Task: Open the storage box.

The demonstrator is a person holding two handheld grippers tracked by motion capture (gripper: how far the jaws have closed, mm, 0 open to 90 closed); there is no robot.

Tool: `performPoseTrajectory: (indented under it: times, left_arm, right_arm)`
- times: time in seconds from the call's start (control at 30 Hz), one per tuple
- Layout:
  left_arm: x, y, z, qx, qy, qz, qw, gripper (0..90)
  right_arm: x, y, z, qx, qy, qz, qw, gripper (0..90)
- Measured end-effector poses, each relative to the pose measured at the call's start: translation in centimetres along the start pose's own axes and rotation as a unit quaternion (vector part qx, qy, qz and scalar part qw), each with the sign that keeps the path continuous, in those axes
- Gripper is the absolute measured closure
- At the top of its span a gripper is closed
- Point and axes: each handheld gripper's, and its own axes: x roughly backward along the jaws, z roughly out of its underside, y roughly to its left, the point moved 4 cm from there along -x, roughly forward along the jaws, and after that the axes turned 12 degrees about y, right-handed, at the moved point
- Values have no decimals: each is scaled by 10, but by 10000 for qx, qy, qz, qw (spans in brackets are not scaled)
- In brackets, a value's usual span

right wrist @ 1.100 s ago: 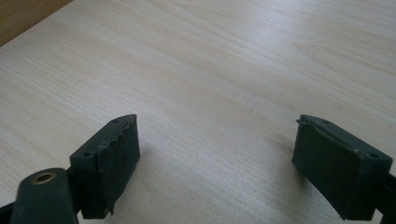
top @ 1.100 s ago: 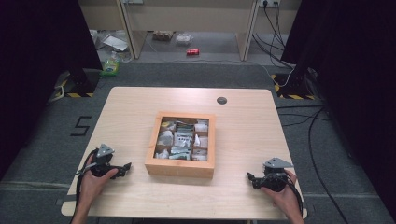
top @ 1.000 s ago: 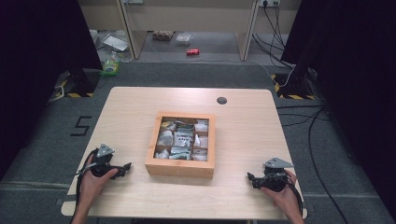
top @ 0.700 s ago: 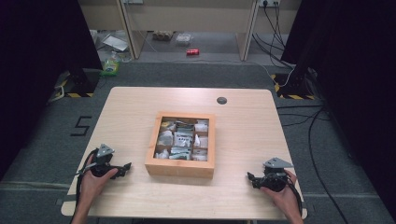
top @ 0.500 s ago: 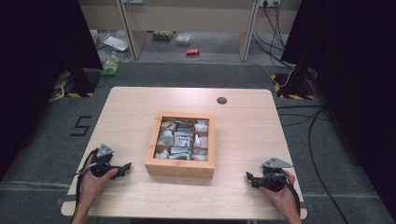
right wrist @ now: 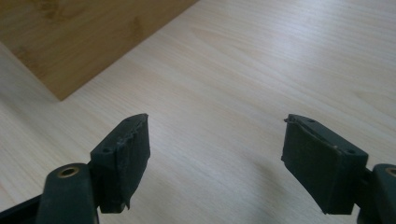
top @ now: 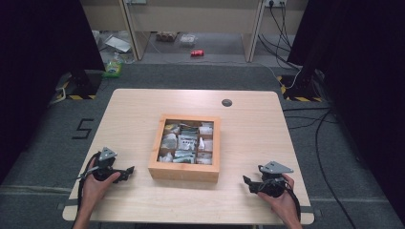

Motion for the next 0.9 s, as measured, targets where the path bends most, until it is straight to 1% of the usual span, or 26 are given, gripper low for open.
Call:
performPoseTrajectory:
  times: [0.03,0.1,0.13,0.17,0.23,0.27,0.3,0.33,0.4,0.47,0.53,0.63,0.67,0.9]
  left_arm:
    - [0,0,0,1,-1,0,10000,0]
    - [0,0,0,-3,0,0,10000,0]
    - [0,0,0,-4,0,0,10000,0]
    - [0,0,0,-4,0,0,10000,0]
    - [0,0,0,1,-1,0,10000,0]
    - [0,0,0,1,-1,0,10000,0]
    - [0,0,0,1,0,0,10000,0]
    - [0,0,0,0,-1,0,10000,0]
    - [0,0,0,1,-1,0,10000,0]
    - [0,0,0,-6,1,1,10000,0]
    - [0,0,0,-5,0,1,10000,0]
    - [0,0,0,-7,0,1,10000,0]
    - [0,0,0,-6,0,1,10000,0]
    - [0,0,0,-6,1,1,10000,0]
  right_arm:
    - [1,5,-2,-8,-59,-83,9999,261]
    - [1,6,-3,39,-82,-110,9999,267]
    - [2,11,-5,90,-107,-162,9998,286]
    - [2,11,-5,90,-107,-162,9998,286]
    - [1,18,-7,120,-128,-284,9994,310]
    - [1,18,-7,120,-128,-284,9994,310]
    - [1,23,-9,193,-145,-333,9992,318]
    - [1,23,-9,193,-145,-333,9992,318]
    - [1,31,-12,260,-164,-416,9987,321]
    - [1,33,-12,302,-170,-433,9985,324]
    - [1,41,-14,322,-165,-513,9980,330]
    - [0,45,-15,337,-169,-556,9977,333]
    - [0,49,-15,357,-145,-579,9976,332]
    - [0,58,-17,422,-160,-673,9967,334]
